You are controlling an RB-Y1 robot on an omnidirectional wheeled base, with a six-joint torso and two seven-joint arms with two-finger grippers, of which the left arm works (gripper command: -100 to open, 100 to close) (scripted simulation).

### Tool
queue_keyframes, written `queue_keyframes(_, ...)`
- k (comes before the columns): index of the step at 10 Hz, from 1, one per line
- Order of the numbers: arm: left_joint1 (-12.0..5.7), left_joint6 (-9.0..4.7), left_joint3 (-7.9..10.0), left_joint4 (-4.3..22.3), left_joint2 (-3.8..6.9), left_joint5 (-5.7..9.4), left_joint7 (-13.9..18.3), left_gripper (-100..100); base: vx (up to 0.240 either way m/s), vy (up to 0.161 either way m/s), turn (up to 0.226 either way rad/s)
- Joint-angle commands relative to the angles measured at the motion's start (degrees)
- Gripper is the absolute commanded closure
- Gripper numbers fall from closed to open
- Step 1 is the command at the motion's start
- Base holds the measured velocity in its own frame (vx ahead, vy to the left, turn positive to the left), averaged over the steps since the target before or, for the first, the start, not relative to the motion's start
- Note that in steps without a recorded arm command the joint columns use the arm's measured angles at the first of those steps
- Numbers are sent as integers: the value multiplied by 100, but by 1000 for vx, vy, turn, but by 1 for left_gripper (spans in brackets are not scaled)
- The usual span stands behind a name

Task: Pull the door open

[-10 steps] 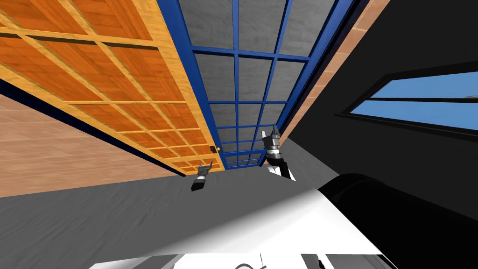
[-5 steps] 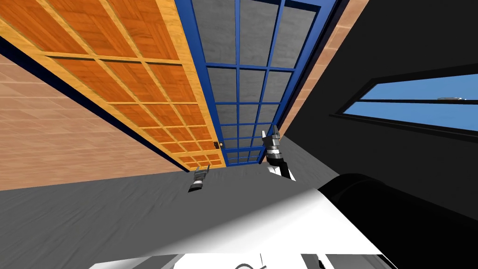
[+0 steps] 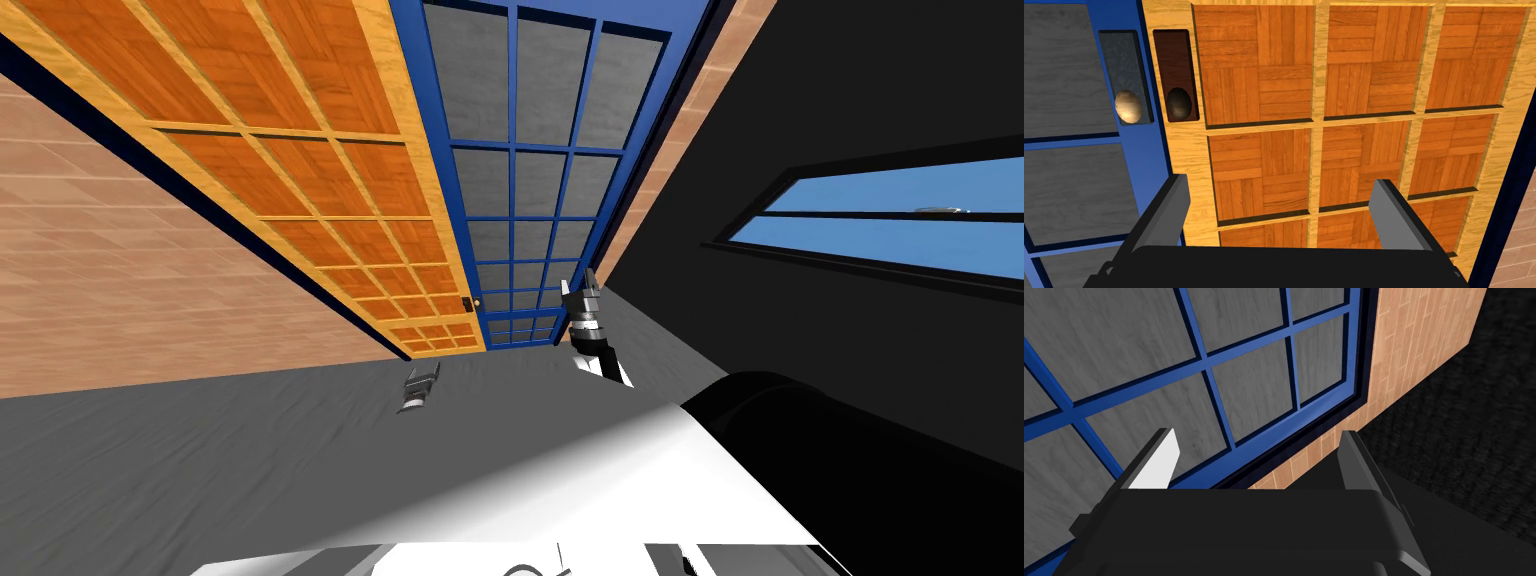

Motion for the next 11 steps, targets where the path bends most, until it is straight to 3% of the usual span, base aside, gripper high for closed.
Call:
queue_keyframes(1, 14, 13, 118, 147, 39, 78, -117, -100, -173, 65, -10)
queue_keyframes(5, 189, 88, 489, 406, 101, 334, -452, -100, -176, 81, -42)
queue_keyframes(6, 189, 88, 489, 406, 101, 334, -452, -100, -103, 31, -25)
queue_keyframes(7, 193, 130, 641, 510, 81, 450, -606, -100, -65, 41, -109)
queue_keyframes(9, 88, 181, 777, 600, -7, 568, -779, -100, 10, 66, -178)
queue_keyframes(11, -57, 208, 811, 619, -106, 617, -863, -100, 163, 53, -152)
